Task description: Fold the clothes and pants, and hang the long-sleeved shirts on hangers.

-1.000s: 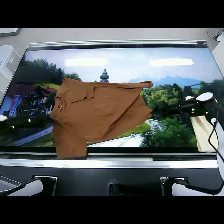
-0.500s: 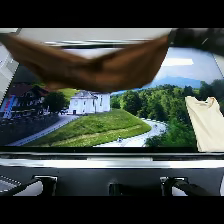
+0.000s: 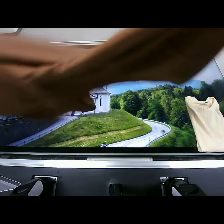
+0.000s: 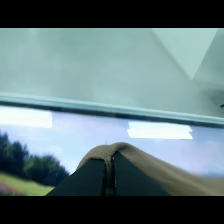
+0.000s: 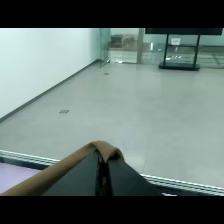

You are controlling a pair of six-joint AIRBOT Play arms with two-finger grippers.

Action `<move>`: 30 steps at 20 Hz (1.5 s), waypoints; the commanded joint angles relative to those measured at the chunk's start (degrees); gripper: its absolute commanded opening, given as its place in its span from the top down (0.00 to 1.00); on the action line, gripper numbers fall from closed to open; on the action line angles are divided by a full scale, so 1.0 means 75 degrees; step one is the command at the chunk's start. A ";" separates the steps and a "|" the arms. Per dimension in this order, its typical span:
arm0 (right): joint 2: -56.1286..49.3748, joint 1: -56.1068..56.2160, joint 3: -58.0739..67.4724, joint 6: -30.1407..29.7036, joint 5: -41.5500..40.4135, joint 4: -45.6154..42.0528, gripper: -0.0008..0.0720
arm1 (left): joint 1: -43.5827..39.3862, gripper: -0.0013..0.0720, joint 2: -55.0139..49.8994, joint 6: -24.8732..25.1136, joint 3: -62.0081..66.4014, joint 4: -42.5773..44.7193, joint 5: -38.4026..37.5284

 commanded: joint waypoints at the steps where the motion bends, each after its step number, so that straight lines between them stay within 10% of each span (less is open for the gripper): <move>1: 0.0096 0.0015 -0.0114 0.0513 0.0487 -0.0423 0.95 | 0.0041 0.96 0.0152 -0.0326 -0.0510 0.0376 -0.0624; 7: -0.2419 0.0017 -0.0731 0.1215 0.0933 -0.0175 0.95 | -0.0254 0.96 -0.2999 0.0711 -0.0513 0.0318 -0.0309; 19: -0.8218 0.0009 -0.0729 0.1361 -0.0810 -0.0347 0.95 | -0.1437 0.96 -0.9326 0.1542 -0.0501 0.0335 0.3826; 30: -0.7799 0.0009 -0.0729 0.2183 0.1900 -0.1207 0.95 | -0.0641 0.96 -0.8880 0.1684 -0.0484 0.0332 0.1072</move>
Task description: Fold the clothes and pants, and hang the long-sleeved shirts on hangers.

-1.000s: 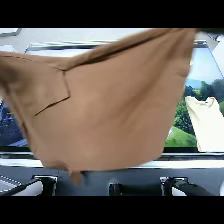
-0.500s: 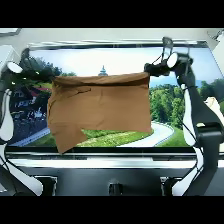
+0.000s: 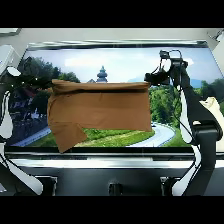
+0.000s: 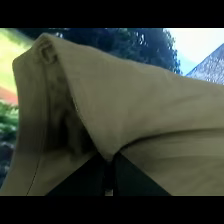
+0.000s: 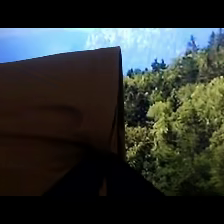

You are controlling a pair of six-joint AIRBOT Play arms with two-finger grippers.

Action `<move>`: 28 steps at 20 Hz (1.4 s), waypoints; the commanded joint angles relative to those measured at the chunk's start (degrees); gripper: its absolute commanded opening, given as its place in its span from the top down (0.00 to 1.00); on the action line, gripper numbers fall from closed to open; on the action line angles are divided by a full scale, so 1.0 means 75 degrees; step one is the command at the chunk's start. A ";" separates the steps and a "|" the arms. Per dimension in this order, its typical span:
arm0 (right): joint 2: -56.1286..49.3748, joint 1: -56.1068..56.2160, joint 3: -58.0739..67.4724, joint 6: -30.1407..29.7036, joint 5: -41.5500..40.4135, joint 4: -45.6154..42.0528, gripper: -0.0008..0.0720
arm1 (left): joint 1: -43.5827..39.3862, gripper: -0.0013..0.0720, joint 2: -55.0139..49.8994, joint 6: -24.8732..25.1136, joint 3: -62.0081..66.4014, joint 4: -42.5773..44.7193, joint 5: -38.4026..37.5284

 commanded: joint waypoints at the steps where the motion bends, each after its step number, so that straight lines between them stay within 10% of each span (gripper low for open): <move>1: 0.0055 -0.0003 -0.0003 0.0140 0.1017 -0.0029 0.95 | 0.0149 0.96 0.0041 0.0064 -0.0006 0.0000 -0.0766; 14: -0.0740 0.0006 -0.0012 0.0557 0.2133 0.0268 0.95 | -0.0073 0.95 -0.0659 0.0216 -0.0006 0.0017 -0.1411; 18: -0.0717 -0.0003 -0.0009 0.0790 0.2145 0.0262 0.55 | 0.0017 0.16 -0.0595 0.0044 0.0108 0.0020 -0.1530; 21: -0.0271 -0.0041 -0.0003 0.0079 0.2343 0.0149 0.53 | 0.0283 0.14 -0.0306 -0.0015 0.0729 0.0117 -0.2215; 24: 0.0498 -0.0446 -0.0006 -0.1000 0.2288 0.0329 0.25 | 0.0743 0.15 0.0539 -0.0073 0.0583 0.0283 -0.2955; 28: 0.0816 -0.1842 -0.0294 -0.2081 0.3620 0.3136 0.25 | 0.1635 0.15 0.2454 -0.0020 -0.1845 0.0294 -0.2844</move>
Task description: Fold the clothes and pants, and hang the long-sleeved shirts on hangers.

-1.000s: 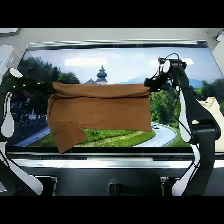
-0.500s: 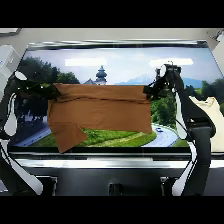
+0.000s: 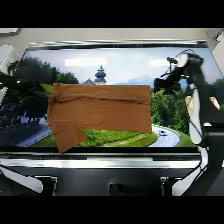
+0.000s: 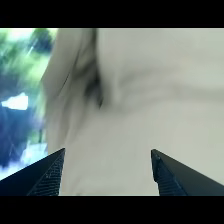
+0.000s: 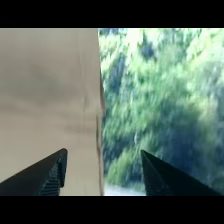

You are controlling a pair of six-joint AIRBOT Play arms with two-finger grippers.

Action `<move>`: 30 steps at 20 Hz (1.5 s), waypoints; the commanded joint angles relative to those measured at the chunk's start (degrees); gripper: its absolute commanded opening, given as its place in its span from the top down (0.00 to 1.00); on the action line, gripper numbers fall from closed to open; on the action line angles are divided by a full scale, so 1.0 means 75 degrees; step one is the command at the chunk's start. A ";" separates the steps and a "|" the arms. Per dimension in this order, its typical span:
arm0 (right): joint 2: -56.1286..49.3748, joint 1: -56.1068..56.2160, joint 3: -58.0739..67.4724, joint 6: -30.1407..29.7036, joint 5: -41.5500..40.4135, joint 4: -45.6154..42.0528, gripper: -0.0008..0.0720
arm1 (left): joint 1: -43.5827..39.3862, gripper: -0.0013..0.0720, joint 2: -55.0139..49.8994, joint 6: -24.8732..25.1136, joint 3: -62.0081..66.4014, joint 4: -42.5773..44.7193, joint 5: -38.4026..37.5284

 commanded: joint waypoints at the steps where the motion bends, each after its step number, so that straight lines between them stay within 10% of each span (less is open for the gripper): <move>1: 0.0335 -0.1113 -0.0536 -0.1090 0.1148 0.2632 0.25 | 0.0796 0.15 0.1725 0.0111 -0.2183 0.0055 0.0032; 12: 0.1950 -0.1585 -0.6373 -0.2372 -0.0370 0.2975 0.31 | 0.1682 0.15 0.5508 0.0353 -0.7539 -0.0615 0.0927; 30: 0.2005 -0.0819 -0.7096 -0.2585 -0.1769 0.2795 0.37 | 0.1682 0.15 0.5569 0.0545 -0.7560 -0.0976 0.1093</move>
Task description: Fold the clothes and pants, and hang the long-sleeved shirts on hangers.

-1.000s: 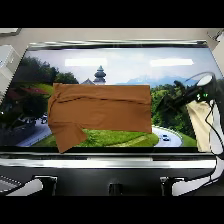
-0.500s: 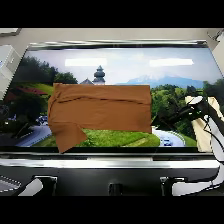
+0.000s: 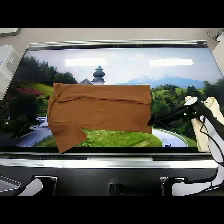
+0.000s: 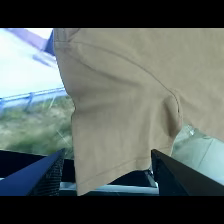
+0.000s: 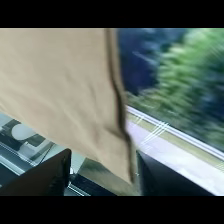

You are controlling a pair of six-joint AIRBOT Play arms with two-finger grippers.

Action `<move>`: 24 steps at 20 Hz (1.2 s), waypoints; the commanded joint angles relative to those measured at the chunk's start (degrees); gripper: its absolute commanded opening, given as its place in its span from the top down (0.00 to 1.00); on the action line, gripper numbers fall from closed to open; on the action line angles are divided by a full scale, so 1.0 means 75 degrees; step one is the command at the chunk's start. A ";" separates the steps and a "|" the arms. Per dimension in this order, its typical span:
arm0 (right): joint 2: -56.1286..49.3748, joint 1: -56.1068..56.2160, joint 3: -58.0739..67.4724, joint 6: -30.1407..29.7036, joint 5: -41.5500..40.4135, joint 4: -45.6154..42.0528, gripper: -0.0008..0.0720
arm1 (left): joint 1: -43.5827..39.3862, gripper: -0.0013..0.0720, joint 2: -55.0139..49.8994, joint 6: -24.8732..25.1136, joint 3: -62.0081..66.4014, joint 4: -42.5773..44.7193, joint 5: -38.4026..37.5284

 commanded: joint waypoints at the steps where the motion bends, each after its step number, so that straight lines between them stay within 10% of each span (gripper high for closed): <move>1: -0.0006 0.0248 -0.0041 0.0294 0.0012 -0.0423 0.37 | 0.0009 0.15 0.0006 0.0003 -0.0003 -0.0003 0.0061; 7: 0.0017 0.0256 -0.0149 0.0425 0.0102 -0.0746 0.44 | 0.0009 0.15 0.0006 0.0000 -0.0003 -0.0003 0.0213; 15: 0.0017 0.0256 -0.0565 0.0227 -0.0644 0.0143 0.93 | 0.0009 0.15 0.0006 0.0003 -0.0006 0.0006 0.0221; 24: 0.0329 0.0256 -0.0565 -0.0041 -0.0420 0.0172 0.95 | 0.0017 0.18 -0.0096 0.0627 -0.1460 -0.0003 0.0682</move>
